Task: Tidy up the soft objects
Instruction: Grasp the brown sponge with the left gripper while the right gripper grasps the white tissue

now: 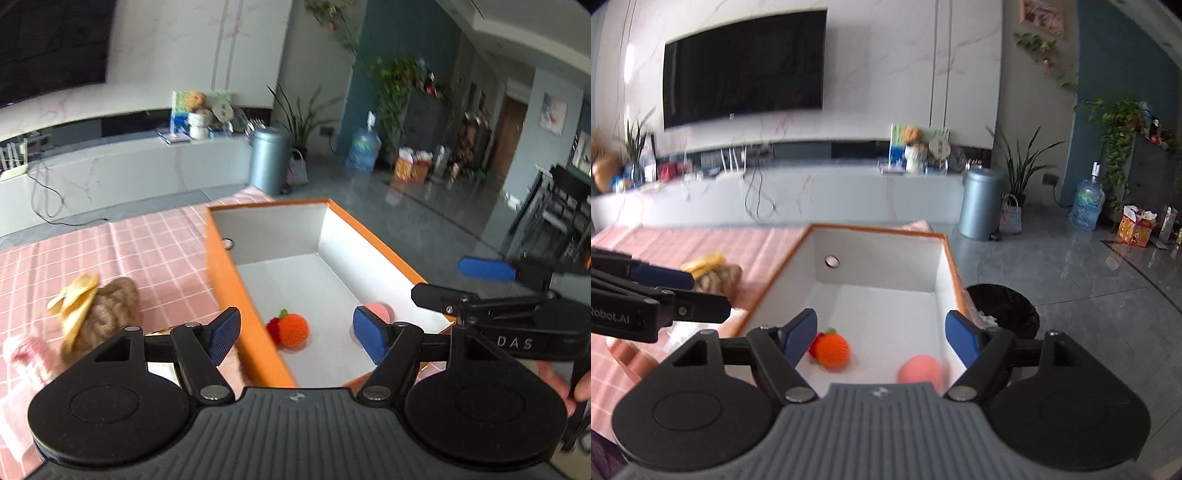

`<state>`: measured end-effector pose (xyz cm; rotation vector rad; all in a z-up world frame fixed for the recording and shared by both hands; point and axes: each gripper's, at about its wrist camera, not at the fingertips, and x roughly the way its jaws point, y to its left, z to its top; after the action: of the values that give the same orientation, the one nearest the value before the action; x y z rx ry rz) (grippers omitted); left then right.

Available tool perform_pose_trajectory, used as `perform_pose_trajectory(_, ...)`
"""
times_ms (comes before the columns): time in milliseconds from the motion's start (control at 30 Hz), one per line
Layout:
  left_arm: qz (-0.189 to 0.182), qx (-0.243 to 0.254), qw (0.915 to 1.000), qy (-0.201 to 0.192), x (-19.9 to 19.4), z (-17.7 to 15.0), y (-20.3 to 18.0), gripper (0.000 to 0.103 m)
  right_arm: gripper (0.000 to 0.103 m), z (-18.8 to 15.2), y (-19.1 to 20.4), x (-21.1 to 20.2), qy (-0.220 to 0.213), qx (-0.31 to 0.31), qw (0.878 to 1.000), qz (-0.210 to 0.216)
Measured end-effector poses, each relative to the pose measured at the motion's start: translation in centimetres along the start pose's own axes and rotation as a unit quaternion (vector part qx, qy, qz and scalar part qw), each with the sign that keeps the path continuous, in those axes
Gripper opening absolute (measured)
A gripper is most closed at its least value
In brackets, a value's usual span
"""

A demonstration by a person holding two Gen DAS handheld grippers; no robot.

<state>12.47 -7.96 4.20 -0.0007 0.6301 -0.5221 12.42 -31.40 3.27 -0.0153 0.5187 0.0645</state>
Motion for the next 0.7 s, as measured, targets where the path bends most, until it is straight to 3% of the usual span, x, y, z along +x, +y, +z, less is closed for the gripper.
perform_pose_trajectory(167, 0.026, -0.023, 0.9992, -0.02, -3.0, -1.9, 1.7, 0.082, 0.079, -1.9, 3.5, -2.2, -0.043, 0.015, 0.999, 0.011)
perform_pose_trajectory(367, 0.053, -0.061, 0.9964, -0.027, -5.6, -4.9, 4.4, 0.081, 0.079, -4.8, 8.0, -3.8, -0.061, -0.002, 0.998, 0.033)
perform_pose_trajectory(600, 0.076, -0.108, 0.9909, -0.026, -7.3, -8.9, 6.8, 0.081, 0.078, -8.6, 12.7, -3.2, -0.022, -0.044, 0.996, 0.073)
perform_pose_trajectory(700, 0.09, -0.122, 0.9883, -0.016, -7.4, -10.5, 7.6, 0.081, 0.067, -9.5, 14.3, -2.7, -0.014, -0.079, 0.993, 0.088)
